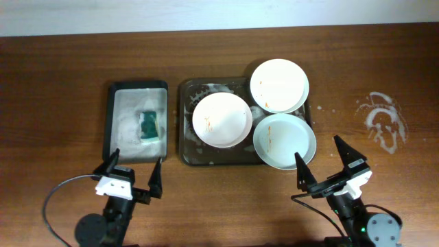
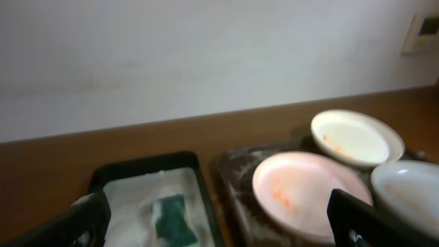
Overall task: Clean dirty plates on tray and stack at the side
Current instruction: 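Move left gripper to the sponge and right gripper to the pink plate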
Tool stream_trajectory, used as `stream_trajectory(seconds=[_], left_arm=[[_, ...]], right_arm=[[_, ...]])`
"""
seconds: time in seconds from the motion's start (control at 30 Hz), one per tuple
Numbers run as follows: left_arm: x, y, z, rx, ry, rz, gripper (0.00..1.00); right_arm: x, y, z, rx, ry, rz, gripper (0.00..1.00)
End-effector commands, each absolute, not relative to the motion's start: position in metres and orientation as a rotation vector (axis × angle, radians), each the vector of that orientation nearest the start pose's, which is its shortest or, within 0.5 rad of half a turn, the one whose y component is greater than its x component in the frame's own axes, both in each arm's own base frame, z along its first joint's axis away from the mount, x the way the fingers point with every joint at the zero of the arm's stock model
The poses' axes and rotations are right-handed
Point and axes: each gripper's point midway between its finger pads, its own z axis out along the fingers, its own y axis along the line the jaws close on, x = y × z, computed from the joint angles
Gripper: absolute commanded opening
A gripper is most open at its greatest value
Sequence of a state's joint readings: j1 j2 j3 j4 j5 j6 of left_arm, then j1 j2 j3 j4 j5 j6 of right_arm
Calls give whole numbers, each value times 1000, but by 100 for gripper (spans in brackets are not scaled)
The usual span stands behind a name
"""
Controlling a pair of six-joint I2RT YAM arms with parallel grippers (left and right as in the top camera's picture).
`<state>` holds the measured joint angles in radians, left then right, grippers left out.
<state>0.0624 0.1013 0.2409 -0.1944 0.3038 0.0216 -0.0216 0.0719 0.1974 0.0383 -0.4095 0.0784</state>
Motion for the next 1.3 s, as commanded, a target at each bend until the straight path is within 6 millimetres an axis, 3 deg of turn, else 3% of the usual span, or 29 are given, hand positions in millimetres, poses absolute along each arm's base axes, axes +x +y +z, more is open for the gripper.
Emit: stream_trajectory(seconds=[0.0, 0.13, 0.37, 0.63, 0.73, 0.9, 1.1, 1.27], left_arm=[[231, -38, 256, 183, 1645, -215, 99], [239, -38, 275, 171, 1734, -231, 99], [259, -38, 293, 162, 1849, -263, 99], [289, -45, 284, 171, 2085, -354, 99], [301, -44, 275, 185, 2222, -370, 99], [322, -49, 258, 170, 2399, -461, 99], [333, -49, 216, 136, 2545, -513, 99], [339, -51, 195, 122, 2610, -550, 99]], right_arm=[[218, 77, 289, -334, 1409, 399, 98], [232, 80, 309, -328, 1538, 446, 98], [259, 86, 326, -361, 1798, 495, 98], [297, 86, 336, -310, 2162, 584, 98], [311, 97, 332, -344, 2308, 627, 98], [340, 121, 306, -402, 2490, 640, 98], [396, 151, 250, -300, 2580, 816, 98], [417, 160, 199, -258, 2684, 832, 93]])
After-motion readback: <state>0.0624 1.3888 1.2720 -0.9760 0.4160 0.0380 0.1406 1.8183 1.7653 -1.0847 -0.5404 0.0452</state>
